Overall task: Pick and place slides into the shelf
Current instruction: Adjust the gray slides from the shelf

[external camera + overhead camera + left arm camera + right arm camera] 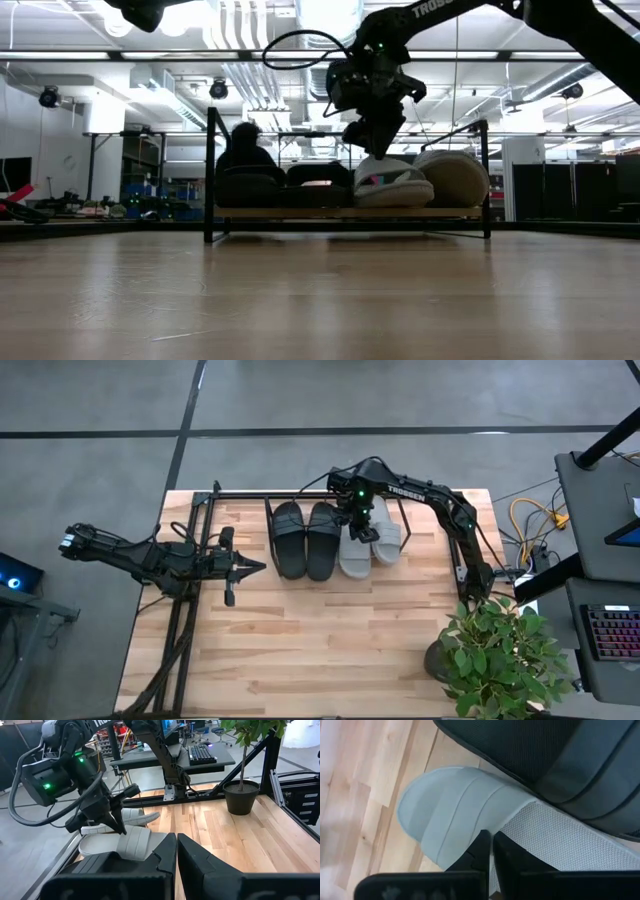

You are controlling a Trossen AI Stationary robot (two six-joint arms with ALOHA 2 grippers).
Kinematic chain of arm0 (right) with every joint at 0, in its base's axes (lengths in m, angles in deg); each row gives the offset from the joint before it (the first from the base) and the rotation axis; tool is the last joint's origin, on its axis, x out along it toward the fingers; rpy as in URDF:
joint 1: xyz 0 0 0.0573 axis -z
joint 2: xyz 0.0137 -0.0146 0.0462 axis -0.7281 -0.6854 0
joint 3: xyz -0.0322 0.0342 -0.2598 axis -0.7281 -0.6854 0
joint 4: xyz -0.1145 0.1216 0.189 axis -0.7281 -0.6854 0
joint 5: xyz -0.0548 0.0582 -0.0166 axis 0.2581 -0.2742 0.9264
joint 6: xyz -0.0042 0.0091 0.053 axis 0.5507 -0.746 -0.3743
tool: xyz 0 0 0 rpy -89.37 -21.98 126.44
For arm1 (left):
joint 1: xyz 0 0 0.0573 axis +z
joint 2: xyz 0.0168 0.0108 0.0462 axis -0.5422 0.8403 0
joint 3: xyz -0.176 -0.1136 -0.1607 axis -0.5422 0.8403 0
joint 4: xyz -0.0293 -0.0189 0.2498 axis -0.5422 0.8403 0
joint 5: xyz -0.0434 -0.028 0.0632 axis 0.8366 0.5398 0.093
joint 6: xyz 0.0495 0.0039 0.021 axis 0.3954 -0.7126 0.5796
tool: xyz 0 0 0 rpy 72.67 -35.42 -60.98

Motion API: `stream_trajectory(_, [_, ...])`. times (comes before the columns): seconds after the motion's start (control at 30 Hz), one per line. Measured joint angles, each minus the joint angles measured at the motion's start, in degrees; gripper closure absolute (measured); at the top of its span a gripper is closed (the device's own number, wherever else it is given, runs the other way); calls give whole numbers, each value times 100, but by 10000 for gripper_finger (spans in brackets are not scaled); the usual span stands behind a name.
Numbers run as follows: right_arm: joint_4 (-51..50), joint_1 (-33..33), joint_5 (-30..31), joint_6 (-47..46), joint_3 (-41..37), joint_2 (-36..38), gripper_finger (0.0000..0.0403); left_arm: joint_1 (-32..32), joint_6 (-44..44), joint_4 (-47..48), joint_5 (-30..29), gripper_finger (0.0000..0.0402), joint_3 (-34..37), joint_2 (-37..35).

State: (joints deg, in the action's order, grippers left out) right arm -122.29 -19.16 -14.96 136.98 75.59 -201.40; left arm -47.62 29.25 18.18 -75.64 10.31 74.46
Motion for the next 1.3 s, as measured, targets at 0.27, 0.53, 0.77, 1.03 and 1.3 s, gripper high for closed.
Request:
stream_trajectory(0.27, [-36,3,-14,28,351,9,395,1,2,-3,-2,402,0,-2])
stream_trajectory(0.53, [7,7,-116,419,367,-96,395,0,2,-3,-2,402,0,0])
stream_trajectory(0.77, [22,31,-158,801,356,-225,394,2,2,-6,-2,402,0,0])
stream_trajectory(1.03, [-25,55,-139,738,350,-234,394,2,2,-6,-2,402,0,0])
stream_trajectory(1.3, [-65,98,199,-146,405,-238,394,2,0,-8,-2,402,0,2])
